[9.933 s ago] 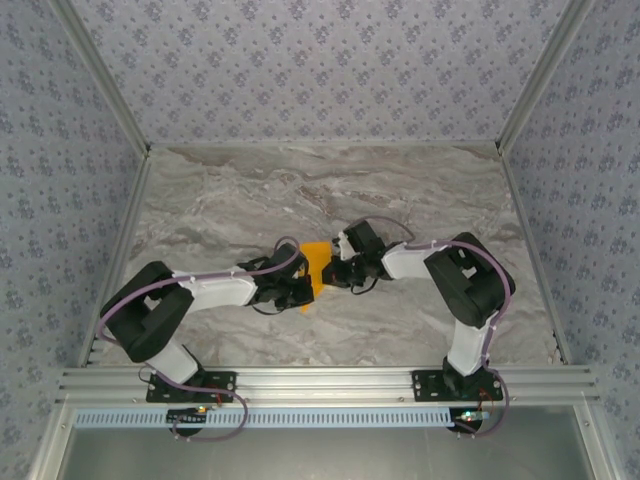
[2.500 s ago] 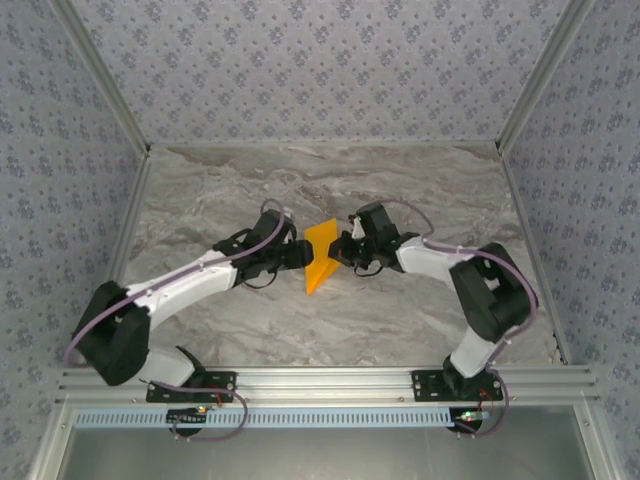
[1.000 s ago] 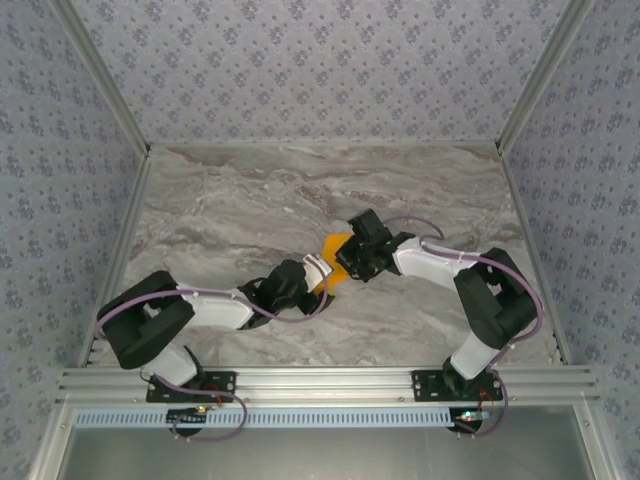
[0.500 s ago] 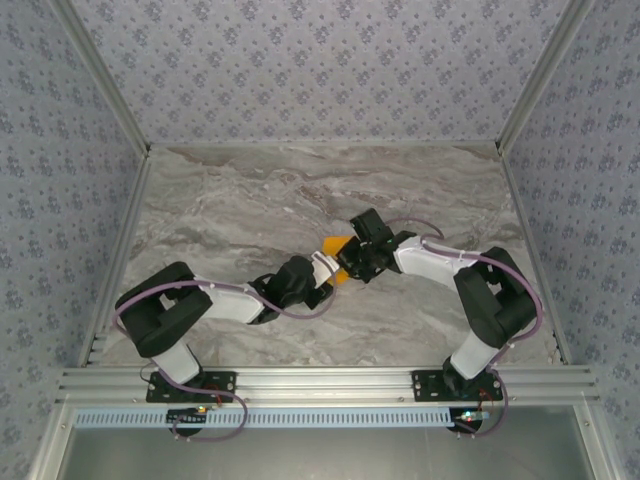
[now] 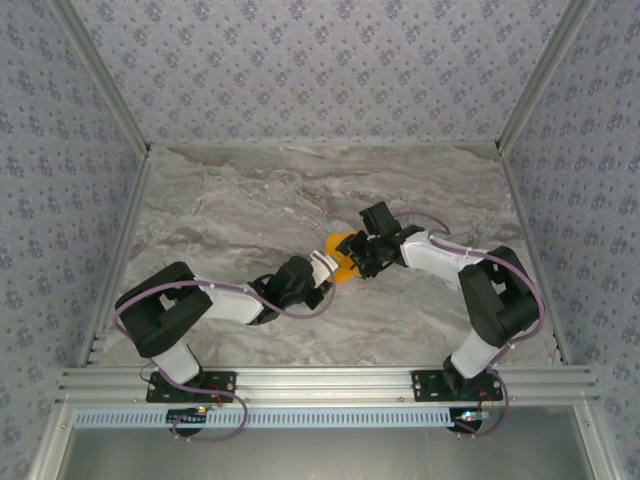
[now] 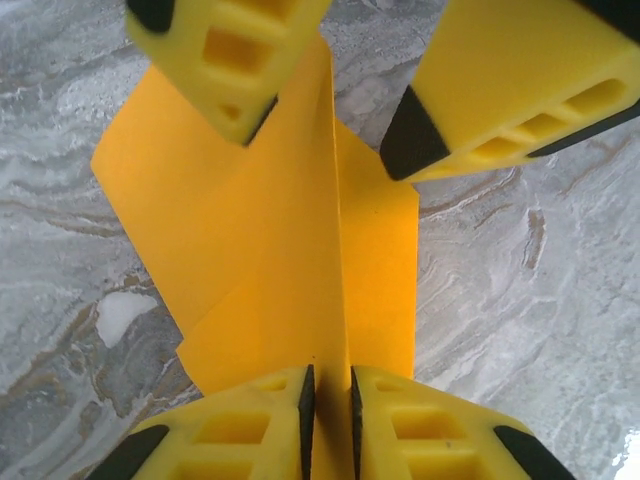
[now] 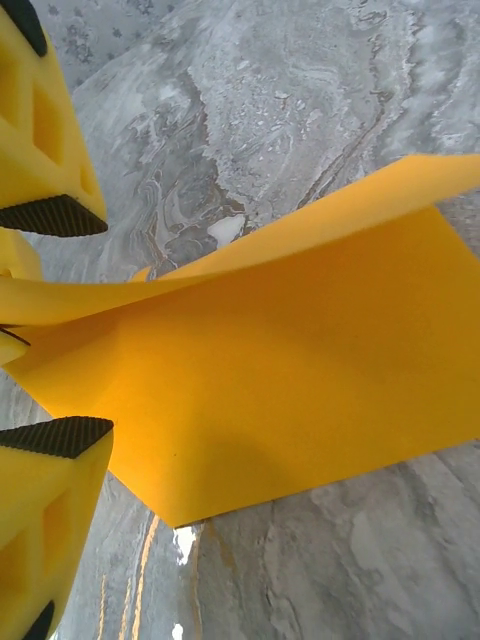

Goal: Fold a paper plane with a square sheet of paper (pick it up from the middle)

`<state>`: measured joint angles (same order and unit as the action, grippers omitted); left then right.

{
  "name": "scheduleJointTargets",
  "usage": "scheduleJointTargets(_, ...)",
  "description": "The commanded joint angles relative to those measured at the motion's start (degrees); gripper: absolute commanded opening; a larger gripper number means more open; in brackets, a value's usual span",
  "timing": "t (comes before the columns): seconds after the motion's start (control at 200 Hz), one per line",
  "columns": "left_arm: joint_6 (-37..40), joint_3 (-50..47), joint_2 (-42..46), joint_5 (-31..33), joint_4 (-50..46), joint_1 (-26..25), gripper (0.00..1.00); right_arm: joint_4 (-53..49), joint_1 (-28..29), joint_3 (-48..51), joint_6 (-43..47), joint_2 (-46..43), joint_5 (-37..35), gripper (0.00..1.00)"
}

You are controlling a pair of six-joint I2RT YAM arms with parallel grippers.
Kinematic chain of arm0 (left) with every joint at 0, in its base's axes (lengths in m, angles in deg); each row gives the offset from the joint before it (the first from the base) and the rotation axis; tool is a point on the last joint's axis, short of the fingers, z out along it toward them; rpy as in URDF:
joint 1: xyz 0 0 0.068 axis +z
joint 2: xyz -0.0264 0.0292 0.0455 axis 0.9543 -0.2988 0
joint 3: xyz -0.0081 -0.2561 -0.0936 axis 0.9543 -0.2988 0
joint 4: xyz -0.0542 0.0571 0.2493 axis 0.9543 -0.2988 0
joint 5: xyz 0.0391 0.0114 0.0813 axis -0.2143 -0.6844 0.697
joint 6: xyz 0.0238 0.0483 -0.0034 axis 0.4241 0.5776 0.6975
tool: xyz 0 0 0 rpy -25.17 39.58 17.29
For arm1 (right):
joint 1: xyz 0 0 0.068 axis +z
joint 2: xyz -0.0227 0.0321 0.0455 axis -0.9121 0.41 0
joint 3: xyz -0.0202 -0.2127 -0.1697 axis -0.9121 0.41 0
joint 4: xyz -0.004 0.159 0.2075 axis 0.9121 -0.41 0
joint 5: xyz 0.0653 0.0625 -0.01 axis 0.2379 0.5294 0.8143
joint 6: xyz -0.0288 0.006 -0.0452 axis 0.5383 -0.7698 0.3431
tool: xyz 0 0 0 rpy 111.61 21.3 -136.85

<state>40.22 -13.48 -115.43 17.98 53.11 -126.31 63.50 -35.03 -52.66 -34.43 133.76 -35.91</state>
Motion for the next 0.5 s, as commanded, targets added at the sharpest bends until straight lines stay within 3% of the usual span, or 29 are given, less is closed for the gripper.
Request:
scheduleJointTargets(0.0,-5.8,-1.5,0.9,-2.7,2.9,1.2,0.17,-1.5,-1.1,-0.6,6.9,-3.2,0.4,0.58)
scheduleJointTargets(0.32,-21.7,-1.0,3.8,-10.5,-2.5,3.6,0.08,10.6,-3.1,10.7,20.6,-12.0,2.0,0.62)
scheduleJointTargets(0.495,-29.7,-0.5,3.8,-14.3,-2.8,3.9,0.05,14.2,-3.1,14.4,24.5,-12.4,4.1,0.59)
